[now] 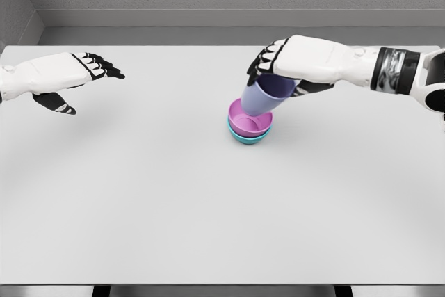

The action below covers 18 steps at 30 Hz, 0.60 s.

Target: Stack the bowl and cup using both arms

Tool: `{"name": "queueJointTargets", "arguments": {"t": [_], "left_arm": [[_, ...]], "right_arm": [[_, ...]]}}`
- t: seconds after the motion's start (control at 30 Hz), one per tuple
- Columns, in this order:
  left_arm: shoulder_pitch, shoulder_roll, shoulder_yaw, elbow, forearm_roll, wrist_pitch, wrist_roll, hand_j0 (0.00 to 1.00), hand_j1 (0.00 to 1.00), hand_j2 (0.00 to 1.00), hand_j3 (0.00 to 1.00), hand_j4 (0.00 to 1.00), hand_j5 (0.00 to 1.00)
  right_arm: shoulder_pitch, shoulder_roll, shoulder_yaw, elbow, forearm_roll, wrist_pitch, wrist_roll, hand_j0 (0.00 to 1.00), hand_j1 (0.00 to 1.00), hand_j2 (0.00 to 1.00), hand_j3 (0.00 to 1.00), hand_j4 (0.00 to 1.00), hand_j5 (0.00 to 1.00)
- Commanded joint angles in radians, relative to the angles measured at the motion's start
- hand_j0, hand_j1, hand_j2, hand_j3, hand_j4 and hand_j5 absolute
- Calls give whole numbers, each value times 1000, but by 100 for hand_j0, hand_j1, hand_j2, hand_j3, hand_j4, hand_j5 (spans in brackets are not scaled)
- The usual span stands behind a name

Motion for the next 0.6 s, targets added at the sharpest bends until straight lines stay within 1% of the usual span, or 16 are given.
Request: {"name": "queueJointTargets", "arguments": {"t": [0.0,0.07,0.13,0.17,0.57], "left_arm": [[0,1,2,1,5,2,1,100,100,100,100,100,100],[0,1,2,1,5,2,1,100,100,100,100,100,100],[0,3,2,-1,6,2,-1,100,100,100,100,100,100],[0,3,2,1,6,2,1,100,100,100,100,100,100],[0,3,2,-1,6,2,1,100,100,100,100,100,100]], "right_arm": [[0,12,1,2,4,5,0,67,67,67,67,67,67],[2,12,4,11,10,5,0,67,67,67,67,67,67],[2,29,4,51,12,5,0,67,67,67,67,67,67],[2,29,4,57,23,5,0,67,67,67,67,67,67],[17,31,4,57,29,5,0,69,69,69,69,69,69]]}}
